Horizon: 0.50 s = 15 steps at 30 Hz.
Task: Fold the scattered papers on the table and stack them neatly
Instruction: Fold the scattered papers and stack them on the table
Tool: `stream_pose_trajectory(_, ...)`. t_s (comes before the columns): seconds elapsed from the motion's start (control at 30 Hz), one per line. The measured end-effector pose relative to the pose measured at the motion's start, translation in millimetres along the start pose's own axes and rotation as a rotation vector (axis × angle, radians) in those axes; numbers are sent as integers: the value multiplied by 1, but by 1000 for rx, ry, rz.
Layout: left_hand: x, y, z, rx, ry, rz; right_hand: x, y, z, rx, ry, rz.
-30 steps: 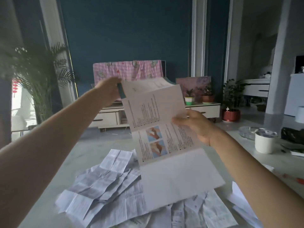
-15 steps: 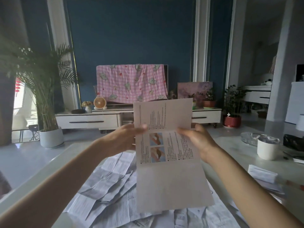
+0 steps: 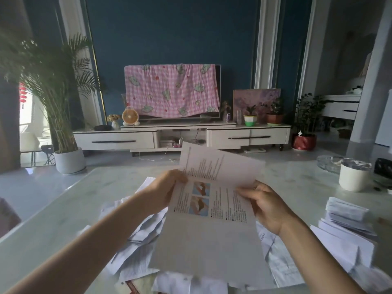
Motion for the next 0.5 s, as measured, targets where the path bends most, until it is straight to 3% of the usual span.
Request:
stream_pose_trajectory(0.07,-18,2,1,10,135,-147,12,1,-11,141,-58,-40)
stream_pose_trajectory(0.2,-39,10,22,-163,177,-272,18,7,-24,291,112,-185)
stream_pose_trajectory(0.3,-44,9,24,-160,99,-169,10,10,-23,221,151,-227)
stream_pose_trajectory(0.5,-48,-5,1,9,29,-25,40,10,-17,-14,-197,110)
Point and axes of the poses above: each hand's wrist, its own y-axis away from the middle knuckle, its own z-axis out of the palm, x = y × z, the point moved 8 cm from there along -y, towards the middle knuckle, and after that the axes turned 9 degrees about y, right-handed, at the moved point
